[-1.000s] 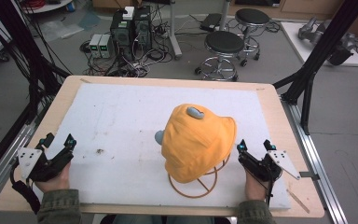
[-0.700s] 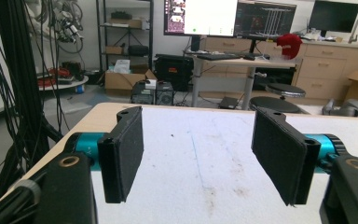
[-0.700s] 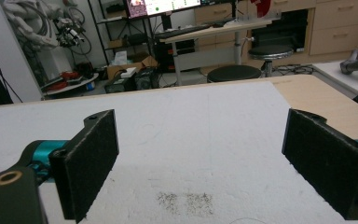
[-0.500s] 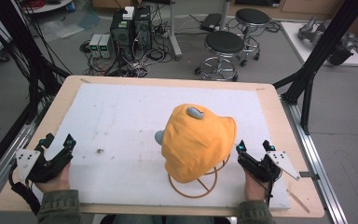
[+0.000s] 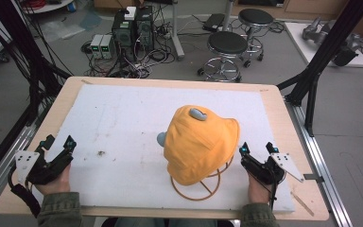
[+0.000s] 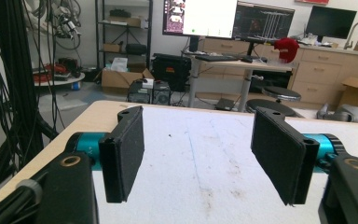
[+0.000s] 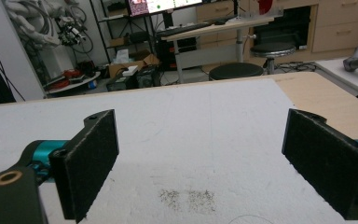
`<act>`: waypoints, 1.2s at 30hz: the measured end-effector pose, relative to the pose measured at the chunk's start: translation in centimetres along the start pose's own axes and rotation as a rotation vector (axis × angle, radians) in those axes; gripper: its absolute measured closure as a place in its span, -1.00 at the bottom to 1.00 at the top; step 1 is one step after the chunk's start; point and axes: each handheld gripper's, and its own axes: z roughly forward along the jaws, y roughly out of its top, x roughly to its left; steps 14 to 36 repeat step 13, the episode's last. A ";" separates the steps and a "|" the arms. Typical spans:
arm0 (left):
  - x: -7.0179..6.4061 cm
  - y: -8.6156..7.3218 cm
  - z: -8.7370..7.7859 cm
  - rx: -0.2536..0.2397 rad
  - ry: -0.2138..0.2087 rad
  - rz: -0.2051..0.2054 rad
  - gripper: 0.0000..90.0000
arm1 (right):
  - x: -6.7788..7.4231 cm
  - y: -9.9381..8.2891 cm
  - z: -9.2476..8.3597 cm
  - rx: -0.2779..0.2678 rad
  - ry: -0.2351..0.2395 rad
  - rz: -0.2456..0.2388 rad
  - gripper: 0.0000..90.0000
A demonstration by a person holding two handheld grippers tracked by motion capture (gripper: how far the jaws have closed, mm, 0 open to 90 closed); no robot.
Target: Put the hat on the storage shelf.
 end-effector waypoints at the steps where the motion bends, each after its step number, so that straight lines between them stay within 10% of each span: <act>1: 0.0 0.0 0.0 0.001 0.000 -0.001 -0.23 | -0.1 0.0 0.1 -0.004 0.001 -0.005 -0.79; 36: 0.0 -0.1 0.5 0.015 -0.018 -0.004 -0.23 | -0.1 -0.1 0.2 0.002 0.002 0.001 -0.79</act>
